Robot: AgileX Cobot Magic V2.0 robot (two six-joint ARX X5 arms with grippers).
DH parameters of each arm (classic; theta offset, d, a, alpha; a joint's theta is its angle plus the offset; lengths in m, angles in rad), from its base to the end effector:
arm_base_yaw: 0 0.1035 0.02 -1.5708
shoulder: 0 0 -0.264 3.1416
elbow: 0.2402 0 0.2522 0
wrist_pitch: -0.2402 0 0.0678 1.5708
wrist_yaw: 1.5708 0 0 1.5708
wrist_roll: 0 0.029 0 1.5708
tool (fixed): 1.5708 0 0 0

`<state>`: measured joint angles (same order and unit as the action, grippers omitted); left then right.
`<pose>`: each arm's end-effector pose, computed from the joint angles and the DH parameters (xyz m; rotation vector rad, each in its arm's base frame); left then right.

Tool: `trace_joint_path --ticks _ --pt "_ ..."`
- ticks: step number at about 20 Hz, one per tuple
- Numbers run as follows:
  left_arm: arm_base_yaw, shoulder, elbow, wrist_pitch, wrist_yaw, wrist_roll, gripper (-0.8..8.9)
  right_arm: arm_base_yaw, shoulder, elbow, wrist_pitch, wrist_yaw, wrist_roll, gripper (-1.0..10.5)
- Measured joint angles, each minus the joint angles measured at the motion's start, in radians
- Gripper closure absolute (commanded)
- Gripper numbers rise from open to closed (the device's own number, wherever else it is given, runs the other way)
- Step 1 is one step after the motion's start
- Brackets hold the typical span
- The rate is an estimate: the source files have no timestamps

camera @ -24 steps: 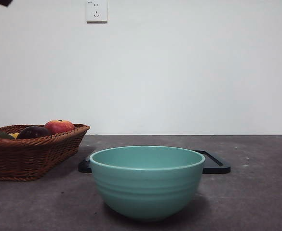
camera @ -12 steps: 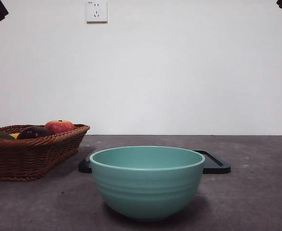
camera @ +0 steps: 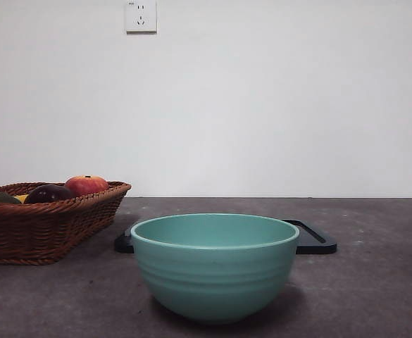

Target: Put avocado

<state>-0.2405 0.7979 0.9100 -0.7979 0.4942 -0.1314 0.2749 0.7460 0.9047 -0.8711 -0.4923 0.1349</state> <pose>0.1372 -0.0478 0.3204 -0.2091 0.7413 -0.6591 0.1206 0.0483 0.3196 0.2018 0.7743 0.6844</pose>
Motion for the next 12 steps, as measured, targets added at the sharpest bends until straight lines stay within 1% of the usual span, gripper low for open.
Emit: trace_joint_path --ticks 1,3,4,6,10,12 --pt "0.0 0.002 0.001 -0.008 -0.026 0.0 2.01 0.0 0.0 0.0 0.0 0.0 0.0 3.0" --pt "0.0 0.03 0.016 -0.048 -0.133 0.0 2.02 0.0 0.0 0.0 0.0 0.0 0.0 3.0" --pt "0.0 0.062 0.029 -0.066 -0.202 0.001 2.02 0.0 0.0 0.0 0.0 0.0 0.0 3.0" --pt "0.0 0.143 0.049 -0.092 -0.298 0.004 2.01 0.0 0.0 0.0 0.0 -0.003 0.0 3.0" --pt "0.0 0.358 0.095 -0.1 -0.399 0.015 2.02 0.0 0.0 0.0 0.0 -0.003 0.0 3.0" --pt "0.0 0.475 0.117 -0.087 -0.469 0.025 2.01 0.0 0.0 0.0 0.0 -0.003 0.0 3.0"
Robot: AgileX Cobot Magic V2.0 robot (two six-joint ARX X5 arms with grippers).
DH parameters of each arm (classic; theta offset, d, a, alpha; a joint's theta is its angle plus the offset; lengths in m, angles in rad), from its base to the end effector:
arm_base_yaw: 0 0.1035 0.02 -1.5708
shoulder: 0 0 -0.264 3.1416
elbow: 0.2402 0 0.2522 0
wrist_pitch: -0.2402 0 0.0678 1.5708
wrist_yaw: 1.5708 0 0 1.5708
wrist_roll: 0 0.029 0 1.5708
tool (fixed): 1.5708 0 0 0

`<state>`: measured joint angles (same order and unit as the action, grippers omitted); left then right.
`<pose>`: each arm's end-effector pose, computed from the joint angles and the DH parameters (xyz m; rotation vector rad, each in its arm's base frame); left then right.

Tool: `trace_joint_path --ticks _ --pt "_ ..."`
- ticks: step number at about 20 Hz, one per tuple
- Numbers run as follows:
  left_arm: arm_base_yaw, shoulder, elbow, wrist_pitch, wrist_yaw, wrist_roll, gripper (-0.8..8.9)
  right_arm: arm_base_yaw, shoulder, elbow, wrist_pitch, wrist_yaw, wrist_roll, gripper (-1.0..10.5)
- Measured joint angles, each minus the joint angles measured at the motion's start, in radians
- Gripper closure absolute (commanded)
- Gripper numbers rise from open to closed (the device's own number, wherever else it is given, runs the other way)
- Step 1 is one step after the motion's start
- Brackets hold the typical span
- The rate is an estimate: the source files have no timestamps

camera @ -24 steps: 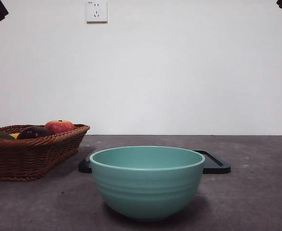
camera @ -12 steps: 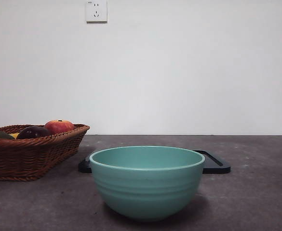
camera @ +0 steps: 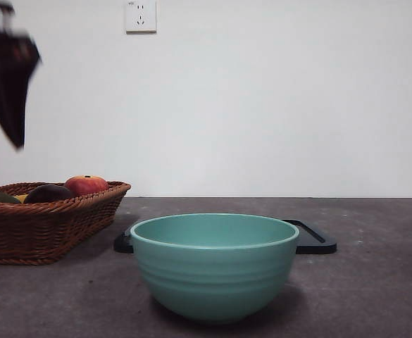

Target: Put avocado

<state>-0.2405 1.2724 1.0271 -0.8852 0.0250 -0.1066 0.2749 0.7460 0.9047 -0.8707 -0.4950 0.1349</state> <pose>0.2289 -0.0569 0.2670 0.0273 1.1372 -0.1761 0.1206 0.0483 0.3197 0.2028 0.7741 0.6870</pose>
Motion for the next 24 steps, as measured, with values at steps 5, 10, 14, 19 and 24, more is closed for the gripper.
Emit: trace_joint_path --ticks 5,10,14,19,24 --pt "0.007 0.211 0.001 0.117 -0.025 0.016 2.01 0.0 0.0 0.0 0.0 0.0 0.0 3.0" --pt "0.021 0.299 0.002 0.204 -0.025 0.015 2.02 0.0 0.0 0.0 0.0 0.0 0.0 3.0" --pt "0.046 0.331 0.002 0.222 -0.025 0.009 2.41 0.0 0.0 0.0 0.0 0.0 0.0 3.0" --pt "0.064 0.351 0.002 0.219 0.004 -0.006 5.25 0.0 0.0 0.0 0.0 0.0 0.0 3.0" --pt "0.064 0.351 0.026 0.169 0.005 -0.015 5.69 0.0 0.0 0.0 0.0 0.0 0.0 3.0"
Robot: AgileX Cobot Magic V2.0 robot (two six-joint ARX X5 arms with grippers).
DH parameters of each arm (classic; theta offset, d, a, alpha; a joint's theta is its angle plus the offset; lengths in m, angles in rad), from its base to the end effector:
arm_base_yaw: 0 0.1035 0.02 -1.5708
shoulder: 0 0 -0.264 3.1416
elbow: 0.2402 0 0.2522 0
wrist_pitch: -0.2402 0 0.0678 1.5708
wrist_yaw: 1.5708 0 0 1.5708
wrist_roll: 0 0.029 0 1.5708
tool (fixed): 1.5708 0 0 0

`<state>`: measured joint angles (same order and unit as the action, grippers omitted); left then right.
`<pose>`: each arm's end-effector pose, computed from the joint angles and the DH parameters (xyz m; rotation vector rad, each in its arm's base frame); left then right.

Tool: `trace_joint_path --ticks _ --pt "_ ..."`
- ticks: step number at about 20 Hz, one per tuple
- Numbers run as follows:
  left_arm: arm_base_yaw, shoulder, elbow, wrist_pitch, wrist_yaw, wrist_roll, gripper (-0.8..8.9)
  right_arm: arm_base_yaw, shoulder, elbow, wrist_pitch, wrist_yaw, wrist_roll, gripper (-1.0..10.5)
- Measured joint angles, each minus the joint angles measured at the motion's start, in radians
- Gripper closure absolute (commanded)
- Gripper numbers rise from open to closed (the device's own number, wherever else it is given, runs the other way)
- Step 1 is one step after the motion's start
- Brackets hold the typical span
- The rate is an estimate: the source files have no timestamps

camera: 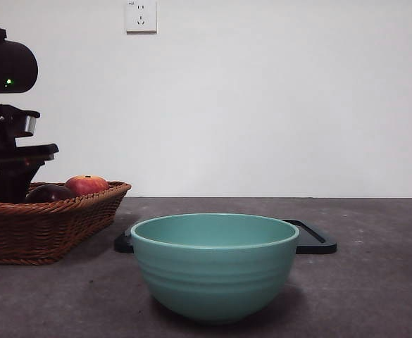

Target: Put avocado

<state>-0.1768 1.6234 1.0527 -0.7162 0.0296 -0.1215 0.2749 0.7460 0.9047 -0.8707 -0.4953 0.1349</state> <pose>0.2947 -0.0535 0.1924 -0.0092 1.2932 -0.0987 0.1206 0.0483 0.3197 0.2029 0.7741 0.6873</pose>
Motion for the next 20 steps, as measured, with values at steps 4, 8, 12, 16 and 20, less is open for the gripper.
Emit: trace_joint_path --ticks 4,8,12,16,20 --pt "-0.002 -0.025 0.089 -0.098 0.0 0.0 5.69 0.0 0.0 0.0 0.0 0.0 0.0 3.0" --pt "-0.046 -0.156 0.17 -0.192 0.005 -0.003 5.68 0.0 0.0 0.0 0.0 0.0 0.0 3.0" --pt "-0.182 -0.291 0.175 -0.245 0.078 -0.045 5.68 0.0 0.0 0.0 0.0 0.0 0.0 3.0" --pt "-0.391 -0.342 0.175 -0.272 0.08 -0.117 5.68 0.0 0.0 0.0 0.0 0.0 0.0 3.0" --pt "-0.588 -0.313 0.175 -0.203 0.081 -0.173 5.68 0.0 0.0 0.0 0.0 0.0 0.0 3.0"
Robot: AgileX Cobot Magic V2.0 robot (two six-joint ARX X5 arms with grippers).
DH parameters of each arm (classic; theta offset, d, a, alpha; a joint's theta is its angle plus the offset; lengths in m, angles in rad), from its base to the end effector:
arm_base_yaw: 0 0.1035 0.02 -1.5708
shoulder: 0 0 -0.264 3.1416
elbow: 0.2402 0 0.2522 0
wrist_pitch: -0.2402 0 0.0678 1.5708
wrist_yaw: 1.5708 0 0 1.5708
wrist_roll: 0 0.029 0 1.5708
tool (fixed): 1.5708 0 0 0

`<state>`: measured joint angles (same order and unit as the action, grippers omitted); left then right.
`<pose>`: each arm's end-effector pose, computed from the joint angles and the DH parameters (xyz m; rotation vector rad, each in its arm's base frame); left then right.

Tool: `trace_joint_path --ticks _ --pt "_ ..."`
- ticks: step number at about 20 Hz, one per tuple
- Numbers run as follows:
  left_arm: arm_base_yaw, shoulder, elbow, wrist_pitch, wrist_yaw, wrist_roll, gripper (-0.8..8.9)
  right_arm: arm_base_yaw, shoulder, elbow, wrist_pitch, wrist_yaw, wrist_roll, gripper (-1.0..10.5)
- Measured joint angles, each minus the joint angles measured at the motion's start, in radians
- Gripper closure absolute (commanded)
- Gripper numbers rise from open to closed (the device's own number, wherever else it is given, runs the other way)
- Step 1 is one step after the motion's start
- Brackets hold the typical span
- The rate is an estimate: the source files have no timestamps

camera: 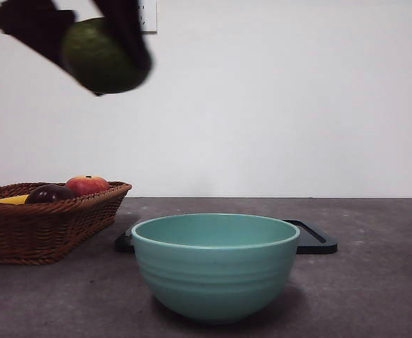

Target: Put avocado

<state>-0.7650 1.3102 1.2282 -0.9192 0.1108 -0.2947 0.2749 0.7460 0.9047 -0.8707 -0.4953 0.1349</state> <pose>0.1804 -0.1776 0.3170 0.0767 1.0781 -0.6442 0.1206 0.0483 0.3197 0.2029 0.7741 0.6873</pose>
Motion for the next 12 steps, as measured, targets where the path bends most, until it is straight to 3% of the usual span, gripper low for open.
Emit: trace_joint_path --ticks 6,12 --pt "-0.185 0.182 0.0 0.092 0.0 -0.046 5.69 0.0 0.0 0.0 0.0 0.0 0.0 3.0" --pt "-0.226 0.381 0.0 0.193 -0.032 -0.048 5.69 0.0 0.0 0.0 0.0 0.0 0.0 3.0"
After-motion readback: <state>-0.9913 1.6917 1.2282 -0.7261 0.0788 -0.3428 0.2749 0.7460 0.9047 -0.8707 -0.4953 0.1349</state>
